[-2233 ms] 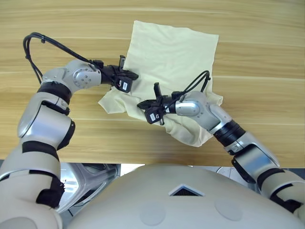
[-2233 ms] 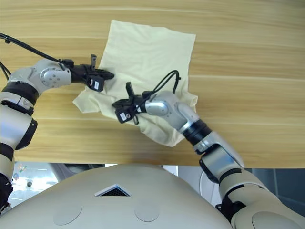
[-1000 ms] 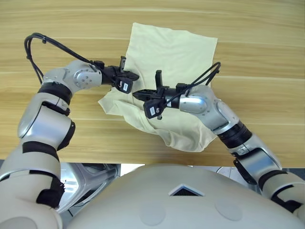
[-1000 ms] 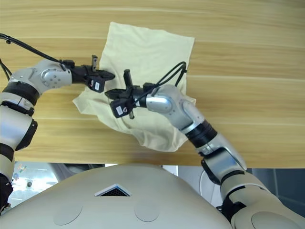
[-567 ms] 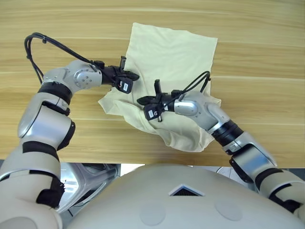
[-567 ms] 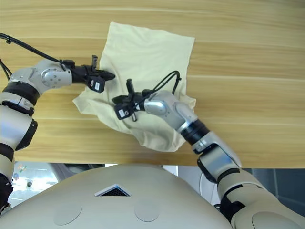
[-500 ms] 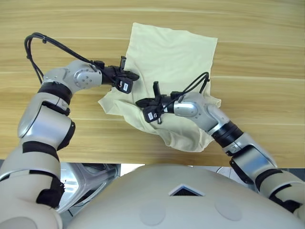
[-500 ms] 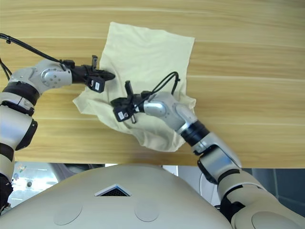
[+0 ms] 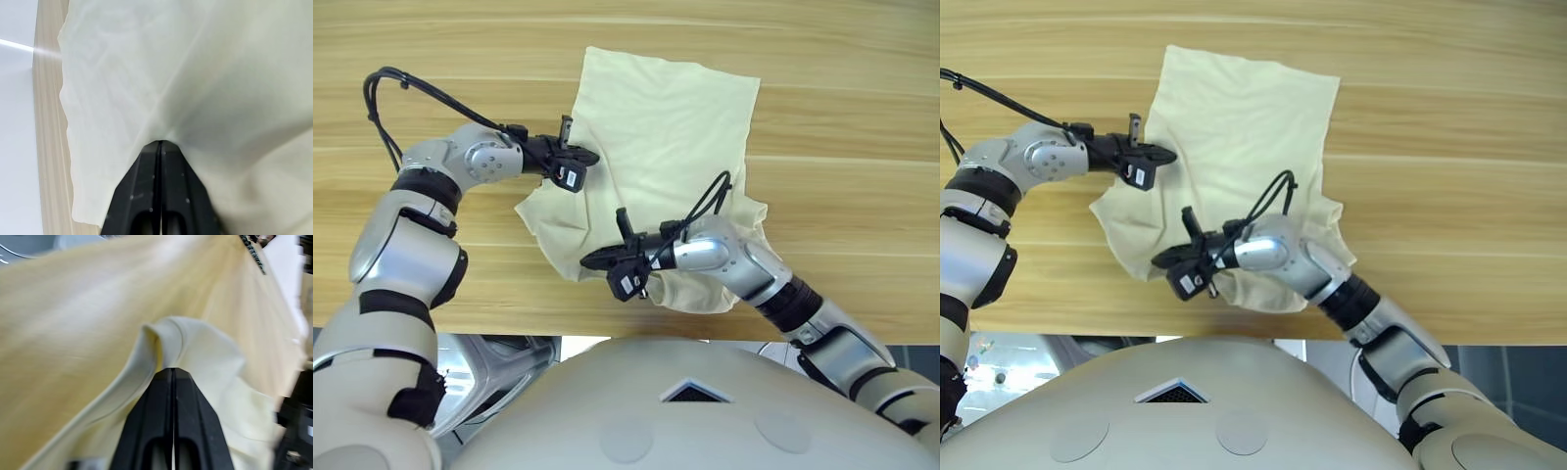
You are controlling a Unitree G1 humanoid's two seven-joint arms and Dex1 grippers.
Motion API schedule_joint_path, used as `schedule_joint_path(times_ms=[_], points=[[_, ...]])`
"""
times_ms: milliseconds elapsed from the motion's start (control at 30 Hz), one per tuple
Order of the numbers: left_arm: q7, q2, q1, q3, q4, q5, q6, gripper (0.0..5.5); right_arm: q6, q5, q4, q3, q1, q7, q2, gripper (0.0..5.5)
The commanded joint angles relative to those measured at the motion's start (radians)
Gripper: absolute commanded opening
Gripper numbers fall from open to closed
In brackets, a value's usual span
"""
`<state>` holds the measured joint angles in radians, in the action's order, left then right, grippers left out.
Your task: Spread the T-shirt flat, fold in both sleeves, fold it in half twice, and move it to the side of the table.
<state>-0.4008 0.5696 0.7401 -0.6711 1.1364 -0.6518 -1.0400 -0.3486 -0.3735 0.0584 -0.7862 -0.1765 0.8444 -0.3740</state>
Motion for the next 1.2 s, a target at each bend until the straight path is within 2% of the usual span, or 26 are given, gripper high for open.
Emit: schedule_joint_path(times_ms=[33,200,267,333,433,500,567,633,800,867,1000,1200], points=[[-0.021,-0.014,-0.075,-0.049,0.03,-0.062,0.025,0.02,-0.004,0.035,0.0,-0.019,0.014,0.031,-0.001,0.0],[-0.017,-0.014,-0.077,-0.049,0.027,-0.061,0.024,0.02,-0.002,0.114,-0.016,-0.002,0.022,0.043,0.018,0.0],[-0.014,-0.014,-0.08,-0.045,0.026,-0.055,0.021,0.02,0.002,0.175,0.037,0.043,0.02,0.042,0.008,0.0],[-0.022,-0.005,-0.077,-0.017,0.014,-0.019,0.005,0.02,0.025,0.268,0.129,0.136,0.008,0.029,-0.011,0.0],[-0.122,0.0,-0.074,0.078,-0.026,0.175,-0.06,0.02,0.058,0.391,0.256,0.247,0.019,0.032,-0.059,0.0],[-0.29,0.008,-0.103,0.153,-0.154,0.483,-0.053,0.02,0.073,0.458,0.311,0.305,0.033,0.041,-0.096,0.0],[-0.45,0.04,-0.131,0.216,-0.308,0.751,0.027,0.02,0.074,0.52,0.348,0.367,0.048,0.043,-0.132,0.0],[-0.562,0.08,-0.146,0.284,-0.411,0.925,0.109,0.02,0.072,0.516,0.353,0.444,0.061,0.016,-0.167,0.0],[-0.761,0.165,-0.212,0.471,-0.649,1.235,0.343,0.02,0.02,0.4,0.291,0.609,0.18,-0.021,-0.31,0.0],[-0.805,0.181,-0.281,0.477,-0.734,1.228,0.387,0.02,0.003,0.362,0.258,0.647,0.244,-0.023,-0.36,0.0],[-0.882,0.223,-0.438,0.407,-0.817,1.029,0.371,0.02,-0.027,0.281,0.18,0.689,0.321,-0.027,-0.436,0.0],[-0.823,0.223,-0.515,0.312,-0.72,0.643,0.262,0.02,-0.054,0.151,0.049,0.654,0.357,-0.063,-0.459,0.0]])
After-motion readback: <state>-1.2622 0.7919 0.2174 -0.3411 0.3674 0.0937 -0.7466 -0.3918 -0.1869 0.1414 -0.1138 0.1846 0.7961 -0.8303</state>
